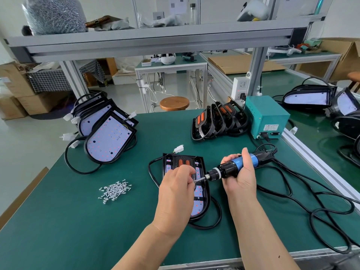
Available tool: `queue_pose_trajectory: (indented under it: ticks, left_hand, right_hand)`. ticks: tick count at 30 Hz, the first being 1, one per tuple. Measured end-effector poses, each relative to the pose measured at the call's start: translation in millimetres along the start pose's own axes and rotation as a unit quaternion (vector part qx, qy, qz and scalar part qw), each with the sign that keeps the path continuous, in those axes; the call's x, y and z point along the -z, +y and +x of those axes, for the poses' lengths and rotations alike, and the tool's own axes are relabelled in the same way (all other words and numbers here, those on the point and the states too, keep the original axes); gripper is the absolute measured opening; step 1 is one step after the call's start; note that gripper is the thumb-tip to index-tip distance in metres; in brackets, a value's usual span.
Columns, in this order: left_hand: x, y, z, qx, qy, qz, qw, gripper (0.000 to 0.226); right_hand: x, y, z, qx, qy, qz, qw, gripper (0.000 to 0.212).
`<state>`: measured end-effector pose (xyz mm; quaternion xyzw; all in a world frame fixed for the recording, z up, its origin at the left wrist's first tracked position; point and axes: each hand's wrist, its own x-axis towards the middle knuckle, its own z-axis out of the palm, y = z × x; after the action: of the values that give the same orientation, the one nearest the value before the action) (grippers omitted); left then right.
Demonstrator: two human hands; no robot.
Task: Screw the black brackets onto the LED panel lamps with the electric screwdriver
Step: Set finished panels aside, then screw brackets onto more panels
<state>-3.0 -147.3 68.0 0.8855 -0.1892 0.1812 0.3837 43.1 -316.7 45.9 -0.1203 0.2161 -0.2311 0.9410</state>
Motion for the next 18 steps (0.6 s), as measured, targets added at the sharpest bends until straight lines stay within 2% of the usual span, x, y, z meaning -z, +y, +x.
queue_pose_trajectory:
  ticks: [4,9,18]
  left_hand:
    - [-2.4,-2.1,0.1,-0.084,0.005,0.092,0.992,0.040]
    - [-5.0,-3.7,0.8,-0.116,0.005,0.117,0.986,0.059]
    - [-2.8,-4.5,2.1,-0.099,-0.025,0.133,0.986,0.043]
  right_hand:
    - [-0.4,1.5,0.1,0.003,0.006,-0.008,1.000,0.025]
    - [1.1,0.8,2.1,0.001,0.008,-0.005,1.000,0.031]
    - [1.9,1.2,4.1,0.001,0.009,-0.006,1.000,0.031]
